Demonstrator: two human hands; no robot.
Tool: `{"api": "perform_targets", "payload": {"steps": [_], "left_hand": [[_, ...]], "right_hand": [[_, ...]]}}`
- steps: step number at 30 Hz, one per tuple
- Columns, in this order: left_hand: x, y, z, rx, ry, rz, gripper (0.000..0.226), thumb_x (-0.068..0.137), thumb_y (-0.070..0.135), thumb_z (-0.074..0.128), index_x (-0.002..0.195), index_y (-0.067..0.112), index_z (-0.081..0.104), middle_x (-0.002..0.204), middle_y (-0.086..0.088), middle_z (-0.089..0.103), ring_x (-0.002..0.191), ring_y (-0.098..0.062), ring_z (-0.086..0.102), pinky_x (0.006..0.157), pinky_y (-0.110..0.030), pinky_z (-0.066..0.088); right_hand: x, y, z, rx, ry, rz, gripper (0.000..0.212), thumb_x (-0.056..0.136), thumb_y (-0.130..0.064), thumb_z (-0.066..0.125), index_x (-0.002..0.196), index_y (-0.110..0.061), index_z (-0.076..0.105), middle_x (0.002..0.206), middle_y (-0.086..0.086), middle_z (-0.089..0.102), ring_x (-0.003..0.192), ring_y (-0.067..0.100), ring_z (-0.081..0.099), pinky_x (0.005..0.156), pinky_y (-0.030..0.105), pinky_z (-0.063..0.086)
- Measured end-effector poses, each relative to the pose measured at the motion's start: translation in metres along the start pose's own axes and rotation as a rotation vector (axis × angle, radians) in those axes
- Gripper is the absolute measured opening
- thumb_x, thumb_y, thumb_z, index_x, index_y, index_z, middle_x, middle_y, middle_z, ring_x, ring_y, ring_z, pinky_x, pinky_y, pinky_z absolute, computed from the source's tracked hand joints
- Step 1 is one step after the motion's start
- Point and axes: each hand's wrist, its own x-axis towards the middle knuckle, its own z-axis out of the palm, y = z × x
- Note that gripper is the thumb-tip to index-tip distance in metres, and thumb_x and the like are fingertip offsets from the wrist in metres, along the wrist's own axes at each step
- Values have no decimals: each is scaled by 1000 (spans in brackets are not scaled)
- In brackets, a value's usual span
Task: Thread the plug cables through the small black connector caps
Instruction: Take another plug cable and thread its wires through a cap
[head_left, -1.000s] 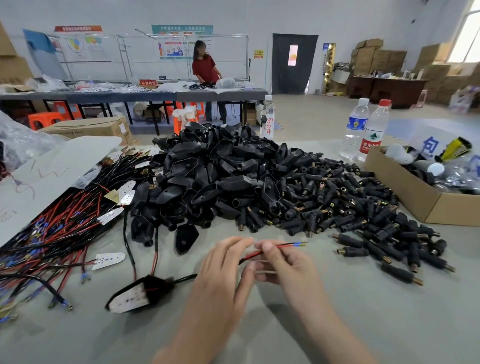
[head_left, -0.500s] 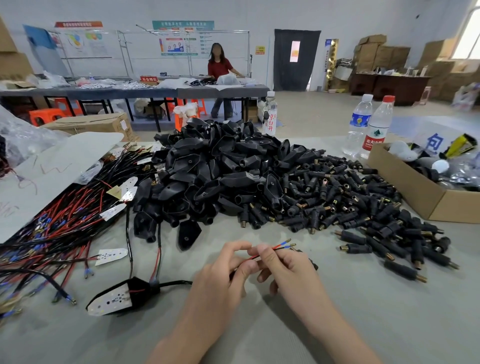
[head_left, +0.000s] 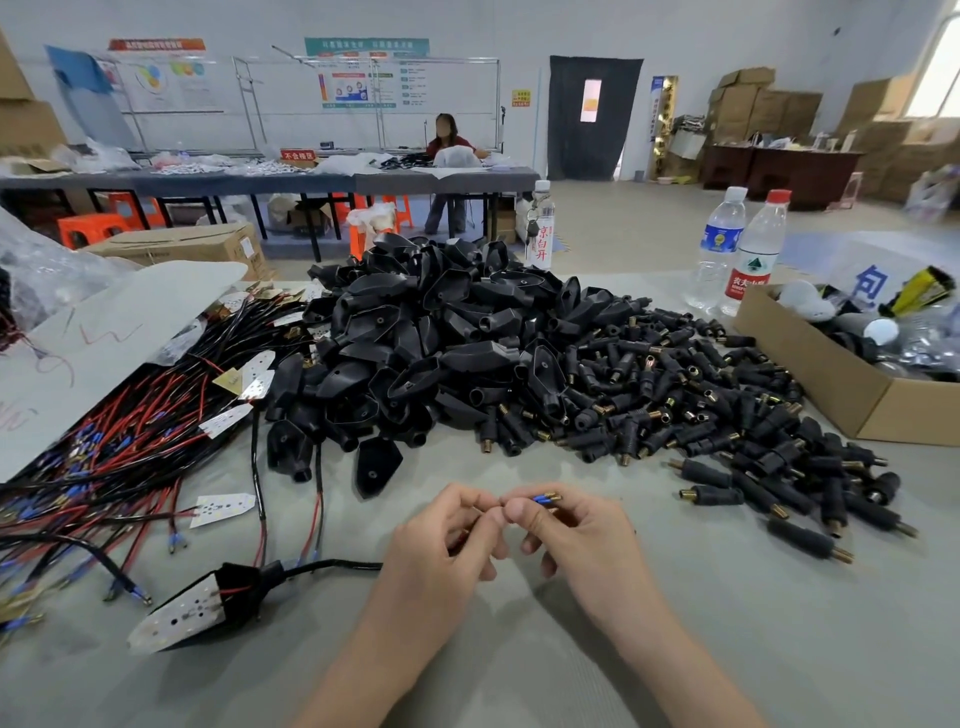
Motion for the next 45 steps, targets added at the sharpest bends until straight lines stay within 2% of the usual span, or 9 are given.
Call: {"api": "perform_targets", "payload": {"steps": [6, 11, 15, 21, 23, 26, 31, 35, 45], "left_hand": [[3, 4, -2, -69, -104, -99, 11, 99, 13, 59, 95, 17, 69, 70, 0, 70, 56, -14, 60, 59, -24, 51], [2, 6, -4, -141, -57, -150, 9, 100, 14, 55, 94, 9, 60, 73, -6, 72, 55, -18, 61, 55, -20, 47], [0, 6, -4, -180, -41, -195, 12, 102, 16, 49, 93, 9, 52, 68, -11, 71, 51, -21, 58, 52, -23, 46], [-2, 3, -2, -100, -19, -164, 13, 102, 27, 49, 91, 22, 53, 58, 1, 61, 49, -15, 48, 50, -20, 41], [-1, 1, 1, -95, -1, -149, 17, 101, 29, 50, 85, 29, 54, 56, 4, 56, 49, -12, 45, 49, -20, 40], [-1, -1, 4, -65, 7, -127, 24, 101, 31, 52, 78, 34, 52, 52, 8, 43, 50, -13, 36, 50, -26, 33], [-2, 0, 4, 10, 38, -31, 18, 99, 30, 58, 81, 30, 56, 52, 5, 37, 52, -14, 29, 49, -25, 25], [-3, 1, 4, 8, 65, -6, 18, 97, 28, 61, 80, 28, 57, 51, 3, 35, 50, -13, 25, 47, -22, 21], [-4, 2, 3, 40, 80, 3, 19, 97, 24, 61, 79, 26, 56, 49, 7, 36, 48, -11, 24, 45, -20, 21]], "right_hand": [[1, 2, -10, -207, -17, -136, 10, 82, -47, 73, 91, -51, 75, 97, -13, 67, 83, 7, 65, 76, 26, 52], [1, 2, -23, -423, 50, -179, 43, 78, -64, 62, 120, -61, 59, 107, -25, 58, 95, 2, 56, 80, 20, 42], [1, 9, -38, -928, 215, 8, 65, 92, -57, 57, 150, -38, 35, 129, -11, 48, 121, 15, 42, 101, 32, 38], [-4, 11, -42, -1110, 164, 61, 29, 100, -43, 48, 123, -30, 60, 101, -8, 45, 107, 17, 44, 90, 30, 40], [-3, 9, -40, -988, 173, 39, 22, 100, -41, 52, 118, -30, 60, 103, -11, 53, 105, 14, 49, 86, 25, 42], [1, 1, -35, -408, 268, 106, 7, 96, -32, 64, 103, -29, 64, 93, -12, 69, 88, 7, 64, 70, 10, 44], [4, -10, -22, 609, 193, 245, 19, 93, -16, 65, 107, -2, 63, 94, 13, 73, 88, 22, 71, 74, 25, 59], [2, -13, -18, 813, 112, 280, 31, 90, -19, 63, 110, 4, 60, 98, 16, 73, 89, 26, 73, 71, 26, 60], [1, -16, -17, 858, 70, 309, 44, 95, -20, 63, 123, 13, 55, 114, 22, 71, 89, 27, 74, 71, 28, 61]]}}
